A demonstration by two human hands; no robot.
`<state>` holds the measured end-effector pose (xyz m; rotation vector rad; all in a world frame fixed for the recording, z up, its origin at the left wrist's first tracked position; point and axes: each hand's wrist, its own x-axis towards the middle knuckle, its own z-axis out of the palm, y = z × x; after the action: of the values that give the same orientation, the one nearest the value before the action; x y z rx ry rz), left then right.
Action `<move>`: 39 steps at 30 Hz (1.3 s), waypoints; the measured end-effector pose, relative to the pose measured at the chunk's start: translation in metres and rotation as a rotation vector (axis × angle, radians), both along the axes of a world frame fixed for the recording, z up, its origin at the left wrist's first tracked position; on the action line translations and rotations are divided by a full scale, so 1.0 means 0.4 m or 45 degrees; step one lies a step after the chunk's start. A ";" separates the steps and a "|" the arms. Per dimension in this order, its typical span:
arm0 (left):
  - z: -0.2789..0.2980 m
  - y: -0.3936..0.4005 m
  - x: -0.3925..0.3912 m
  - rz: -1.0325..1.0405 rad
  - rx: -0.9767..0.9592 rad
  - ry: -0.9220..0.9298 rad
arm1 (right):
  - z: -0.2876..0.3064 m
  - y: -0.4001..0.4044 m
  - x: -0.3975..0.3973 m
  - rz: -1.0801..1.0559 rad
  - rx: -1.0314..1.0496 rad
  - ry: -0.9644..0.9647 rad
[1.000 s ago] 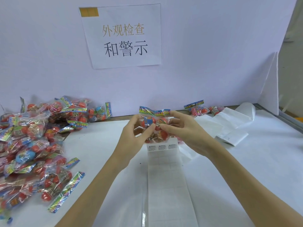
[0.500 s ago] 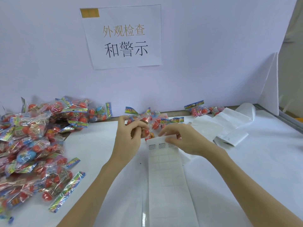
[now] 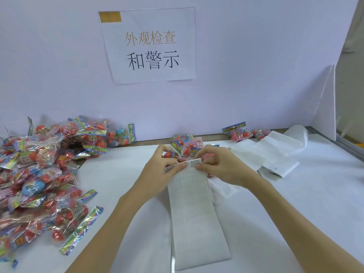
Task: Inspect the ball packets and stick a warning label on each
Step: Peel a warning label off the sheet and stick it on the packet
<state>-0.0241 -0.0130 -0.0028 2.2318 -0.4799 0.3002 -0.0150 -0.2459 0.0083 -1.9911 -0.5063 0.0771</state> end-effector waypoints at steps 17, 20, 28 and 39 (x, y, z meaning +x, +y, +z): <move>-0.003 -0.009 -0.002 0.034 -0.128 0.153 | -0.015 0.028 -0.006 -0.115 -0.211 -0.518; -0.009 -0.010 0.005 0.071 -0.114 0.180 | -0.010 0.031 -0.014 -0.099 -0.195 -0.580; 0.001 -0.004 0.008 0.164 -0.295 0.106 | 0.033 0.047 -0.028 -0.234 0.312 -0.397; 0.038 0.005 -0.007 0.015 -0.596 -0.064 | 0.035 0.062 -0.038 -0.139 0.509 -0.239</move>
<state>-0.0270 -0.0109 0.0126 1.7755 -0.3775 0.4280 -0.0302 -0.2212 0.0222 -1.6359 -0.4883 -0.2623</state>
